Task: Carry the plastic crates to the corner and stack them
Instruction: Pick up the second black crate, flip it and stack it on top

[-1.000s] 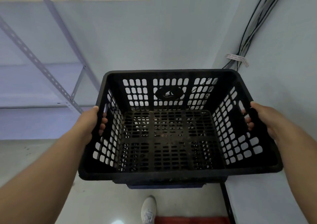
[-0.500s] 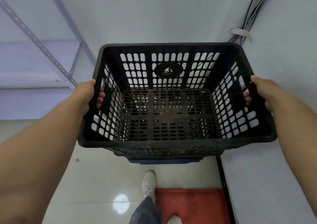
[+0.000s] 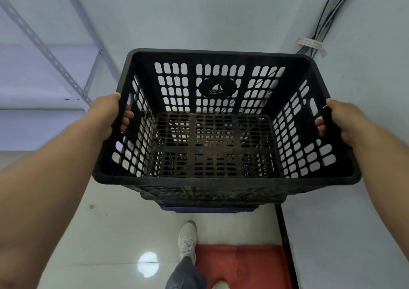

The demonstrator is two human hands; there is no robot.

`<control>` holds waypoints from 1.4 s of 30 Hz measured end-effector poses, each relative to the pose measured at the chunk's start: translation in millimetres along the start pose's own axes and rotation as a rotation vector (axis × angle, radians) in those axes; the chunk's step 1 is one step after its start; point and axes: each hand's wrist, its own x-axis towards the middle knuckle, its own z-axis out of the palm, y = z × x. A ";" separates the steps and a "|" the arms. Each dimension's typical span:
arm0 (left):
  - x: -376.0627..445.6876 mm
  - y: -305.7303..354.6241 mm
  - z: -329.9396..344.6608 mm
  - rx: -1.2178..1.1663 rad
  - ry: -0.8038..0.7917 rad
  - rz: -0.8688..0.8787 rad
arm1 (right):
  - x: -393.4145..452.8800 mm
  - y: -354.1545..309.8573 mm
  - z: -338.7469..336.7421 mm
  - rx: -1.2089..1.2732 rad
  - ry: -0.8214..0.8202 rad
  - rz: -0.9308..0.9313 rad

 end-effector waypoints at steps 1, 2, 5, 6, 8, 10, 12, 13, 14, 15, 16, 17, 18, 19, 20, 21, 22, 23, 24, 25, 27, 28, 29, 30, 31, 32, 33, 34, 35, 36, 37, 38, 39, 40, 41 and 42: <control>2.1 2.4 -0.3 0.007 0.007 -0.002 | 1.3 1.2 0.9 0.003 0.008 0.002; 3.4 3.9 -0.7 0.010 0.011 -0.006 | 2.4 3.3 1.5 0.003 0.015 0.000; 4.5 1.8 -1.1 0.015 0.010 0.012 | 2.5 9.3 3.8 -0.006 0.038 -0.006; 3.3 -0.3 -0.2 0.015 0.012 0.023 | 1.3 10.0 4.0 -0.011 0.047 -0.003; 2.0 -4.0 0.9 0.009 0.006 0.044 | -1.0 9.2 3.7 -0.012 0.050 0.000; 3.4 -5.7 0.5 0.013 0.006 0.044 | -3.3 8.0 2.9 -0.014 0.046 0.005; 5.4 -5.9 -0.6 0.021 0.023 0.032 | -5.5 8.2 2.4 -0.025 0.047 0.004; 7.3 -6.0 -1.0 0.025 0.030 0.030 | -6.5 8.8 2.7 -0.031 0.053 0.003; 8.3 -5.8 -1.1 0.030 0.033 0.033 | -7.4 8.9 3.5 -0.033 0.059 0.003; 9.3 -5.8 -1.3 0.041 0.033 0.036 | -8.1 9.2 4.2 -0.031 0.069 0.002; 8.8 -5.8 -1.2 0.046 0.031 0.039 | -8.5 9.1 4.4 -0.027 0.079 -0.001; 8.7 -5.8 -1.1 0.048 0.030 0.039 | -8.8 8.4 4.5 -0.032 0.089 -0.003; 8.7 -5.8 -1.1 0.041 0.032 0.040 | -8.5 7.8 4.6 -0.037 0.094 0.001; 9.2 -6.2 -1.5 0.033 0.033 0.038 | -7.8 7.7 4.3 -0.038 0.096 0.008; 8.9 -6.3 -1.4 0.023 0.033 0.032 | -6.3 8.1 3.9 -0.030 0.095 0.012; 9.5 -6.7 -1.7 0.017 0.033 0.026 | -5.8 8.0 3.7 -0.026 0.094 0.015; 8.9 -6.7 -1.6 0.017 0.034 0.026 | -6.0 8.3 3.9 -0.029 0.094 0.016; 9.2 -6.8 -1.7 0.024 0.034 0.031 | -4.5 9.1 3.7 -0.038 0.096 0.019; 9.0 -6.5 -1.4 0.036 0.039 0.038 | -3.9 8.7 3.8 -0.044 0.098 0.014; 8.5 -6.7 -1.8 0.060 0.048 0.045 | -4.7 8.6 4.7 -0.052 0.103 0.019; 7.7 -6.3 -0.4 0.085 0.062 0.053 | -7.6 7.8 6.7 -0.101 0.127 0.023; 5.8 -5.0 0.8 0.097 0.064 0.046 | -10.5 5.7 7.8 -0.153 0.150 0.010; 4.6 -4.5 1.8 0.134 0.074 0.041 | -13.7 3.7 8.8 -0.230 0.182 -0.005; 2.3 -3.1 2.1 0.187 0.099 0.058 | -17.0 2.1 10.3 -0.329 0.216 -0.029; 0.9 -1.3 1.9 0.274 0.144 0.091 | -23.7 -1.8 12.8 -0.433 0.255 -0.047; -1.7 1.3 1.4 0.349 0.189 0.116 | -30.0 -4.9 15.4 -0.507 0.305 -0.053; -4.4 3.0 0.4 0.421 0.231 0.134 | -36.7 -7.5 18.1 -0.560 0.356 -0.061; -7.5 4.9 0.0 0.467 0.255 0.135 | -43.5 -9.5 20.6 -0.606 0.391 -0.086; -12.3 6.6 0.0 0.531 0.266 0.142 | -50.9 -10.0 23.4 -0.637 0.414 -0.131; -17.1 7.6 0.2 0.588 0.286 0.180 | -55.1 -9.0 26.0 -0.660 0.418 -0.201; -23.4 7.9 2.1 0.634 0.303 0.240 | -62.0 -8.7 28.9 -0.680 0.408 -0.271; -30.1 6.9 5.5 0.651 0.305 0.314 | -68.8 -7.6 31.7 -0.681 0.389 -0.326; -39.6 6.2 8.5 0.652 0.286 0.389 | -77.0 -7.1 34.1 -0.667 0.370 -0.370; -47.2 4.6 13.4 0.632 0.250 0.444 | -83.3 -7.2 36.7 -0.652 0.349 -0.398; -53.2 1.8 17.4 0.593 0.210 0.478 | -89.5 -7.6 38.4 -0.634 0.331 -0.415; -59.9 -1.4 20.0 0.561 0.173 0.516 | -97.3 -7.4 38.4 -0.610 0.321 -0.433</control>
